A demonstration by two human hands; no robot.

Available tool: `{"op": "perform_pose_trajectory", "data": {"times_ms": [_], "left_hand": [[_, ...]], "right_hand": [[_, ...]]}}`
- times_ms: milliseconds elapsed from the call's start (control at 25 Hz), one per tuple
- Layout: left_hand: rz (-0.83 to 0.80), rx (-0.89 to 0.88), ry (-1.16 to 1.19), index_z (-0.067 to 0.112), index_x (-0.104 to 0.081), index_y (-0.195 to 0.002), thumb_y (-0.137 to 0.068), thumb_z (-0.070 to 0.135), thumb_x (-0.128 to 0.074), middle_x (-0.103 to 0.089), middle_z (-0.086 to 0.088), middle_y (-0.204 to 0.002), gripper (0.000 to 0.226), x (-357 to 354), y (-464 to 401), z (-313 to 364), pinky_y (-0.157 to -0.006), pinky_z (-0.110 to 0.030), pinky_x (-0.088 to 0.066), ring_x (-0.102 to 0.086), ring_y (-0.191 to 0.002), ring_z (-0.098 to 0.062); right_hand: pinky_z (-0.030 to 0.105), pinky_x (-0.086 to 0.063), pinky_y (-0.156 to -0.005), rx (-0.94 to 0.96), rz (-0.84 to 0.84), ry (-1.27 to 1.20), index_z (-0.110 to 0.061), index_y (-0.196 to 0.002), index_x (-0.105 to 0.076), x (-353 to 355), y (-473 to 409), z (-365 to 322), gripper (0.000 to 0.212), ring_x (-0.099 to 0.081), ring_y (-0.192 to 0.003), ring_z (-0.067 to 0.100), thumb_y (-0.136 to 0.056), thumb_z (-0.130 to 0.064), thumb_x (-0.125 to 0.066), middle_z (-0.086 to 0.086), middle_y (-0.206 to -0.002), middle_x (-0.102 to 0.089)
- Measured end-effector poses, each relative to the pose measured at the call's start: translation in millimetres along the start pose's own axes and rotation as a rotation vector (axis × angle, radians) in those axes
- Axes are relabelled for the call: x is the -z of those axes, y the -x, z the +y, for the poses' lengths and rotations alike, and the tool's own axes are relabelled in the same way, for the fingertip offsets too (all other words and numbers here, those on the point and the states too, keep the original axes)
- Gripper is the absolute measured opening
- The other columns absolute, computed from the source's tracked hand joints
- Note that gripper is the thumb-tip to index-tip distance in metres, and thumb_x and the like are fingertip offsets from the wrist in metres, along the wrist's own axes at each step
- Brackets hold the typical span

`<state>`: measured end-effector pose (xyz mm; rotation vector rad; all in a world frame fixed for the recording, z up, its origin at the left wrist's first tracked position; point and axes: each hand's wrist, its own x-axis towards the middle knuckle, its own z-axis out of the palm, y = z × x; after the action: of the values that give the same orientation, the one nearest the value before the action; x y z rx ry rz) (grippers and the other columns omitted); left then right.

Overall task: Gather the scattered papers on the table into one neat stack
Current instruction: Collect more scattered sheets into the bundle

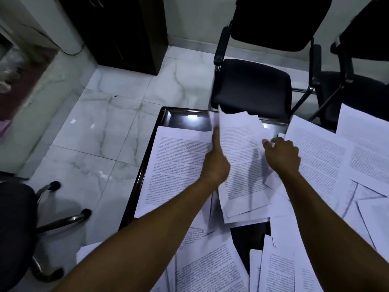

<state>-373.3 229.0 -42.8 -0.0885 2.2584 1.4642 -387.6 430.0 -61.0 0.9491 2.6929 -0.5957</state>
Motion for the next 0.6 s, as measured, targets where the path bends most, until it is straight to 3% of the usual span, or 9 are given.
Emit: {"op": "perform_pose_trajectory", "data": {"times_ms": [80,160,240,320,360,440,520,600], "left_hand": [[-0.039,-0.131,-0.291,0.044,0.022,-0.154,-0.094,-0.003,-0.056,-0.062,-0.01,-0.091,0.11,-8.0,5.9,4.7,-0.052,-0.034,-0.047,-0.054,-0.06,-0.017],[-0.059,-0.24,-0.524,0.045,0.032,-0.149,-0.09,-0.002,-0.065,-0.06,-0.007,-0.082,0.123,-12.9,9.2,0.7,-0.05,-0.033,-0.051,-0.054,-0.054,-0.015],[-0.023,-0.235,-0.564,0.047,0.037,-0.146,-0.089,-0.001,-0.066,-0.06,-0.005,-0.074,0.126,-13.6,8.1,-8.1,-0.05,-0.035,-0.054,-0.057,-0.054,-0.018],[0.069,-0.122,-0.499,0.04,0.033,-0.15,-0.091,0.0,-0.061,-0.06,-0.004,-0.071,0.118,-9.5,5.1,-18.9,-0.048,-0.033,-0.048,-0.06,-0.057,-0.02],[0.101,-0.048,-0.46,0.034,0.025,-0.156,-0.093,0.003,-0.058,-0.063,-0.004,-0.076,0.109,-5.5,3.3,-23.1,-0.052,-0.032,-0.049,-0.064,-0.064,-0.022],[0.119,0.025,-0.398,0.022,-0.017,-0.161,-0.097,0.008,-0.054,-0.068,-0.004,-0.099,0.075,0.0,-4.6,-33.7,-0.072,-0.036,-0.057,-0.069,-0.088,-0.028],[0.127,-0.012,-0.322,0.012,-0.057,-0.137,-0.098,0.007,-0.052,-0.069,-0.009,-0.119,0.039,3.7,-9.2,-42.8,-0.092,-0.04,-0.057,-0.067,-0.106,-0.031],[0.136,0.007,-0.175,0.009,-0.066,-0.127,-0.098,0.006,-0.053,-0.069,-0.009,-0.123,0.032,7.1,-9.4,-47.2,-0.096,-0.038,-0.056,-0.067,-0.108,-0.028]], "right_hand": [[0.055,-0.036,-0.11,-0.034,0.044,-0.009,-0.012,-0.146,-0.048,2.1,3.7,7.8,0.069,-0.045,-0.135,0.044,-0.099,-0.062,-0.045,0.021,-0.147,-0.048],[0.056,-0.038,-0.109,-0.071,0.058,-0.012,-0.011,-0.145,-0.047,2.8,6.6,13.6,0.075,-0.047,-0.133,0.044,-0.095,-0.067,-0.049,0.021,-0.146,-0.048],[0.057,-0.039,-0.109,-0.1,0.065,-0.015,-0.01,-0.145,-0.045,2.9,7.1,15.8,0.079,-0.048,-0.133,0.043,-0.092,-0.068,-0.053,0.021,-0.145,-0.048],[0.056,-0.037,-0.11,-0.124,0.05,-0.023,-0.01,-0.147,-0.042,0.9,6.5,15.9,0.083,-0.047,-0.136,0.042,-0.091,-0.069,-0.055,0.019,-0.149,-0.048],[0.055,-0.037,-0.111,-0.137,0.028,-0.052,-0.01,-0.147,-0.042,-0.7,6.2,14.3,0.084,-0.048,-0.136,0.041,-0.09,-0.07,-0.056,0.018,-0.149,-0.049],[0.054,-0.041,-0.11,-0.165,-0.03,-0.145,-0.01,-0.144,-0.045,-4.7,6.8,8.5,0.083,-0.052,-0.134,0.039,-0.088,-0.07,-0.059,0.014,-0.147,-0.054],[0.052,-0.047,-0.106,-0.165,-0.078,-0.258,-0.01,-0.138,-0.053,-8.7,10.0,1.5,0.079,-0.059,-0.127,0.037,-0.085,-0.067,-0.065,0.012,-0.14,-0.061],[0.045,-0.054,-0.098,-0.111,-0.089,-0.407,-0.011,-0.129,-0.064,-9.9,15.4,-2.4,0.059,-0.066,-0.113,0.032,-0.086,-0.052,-0.072,0.011,-0.13,-0.069]]}}
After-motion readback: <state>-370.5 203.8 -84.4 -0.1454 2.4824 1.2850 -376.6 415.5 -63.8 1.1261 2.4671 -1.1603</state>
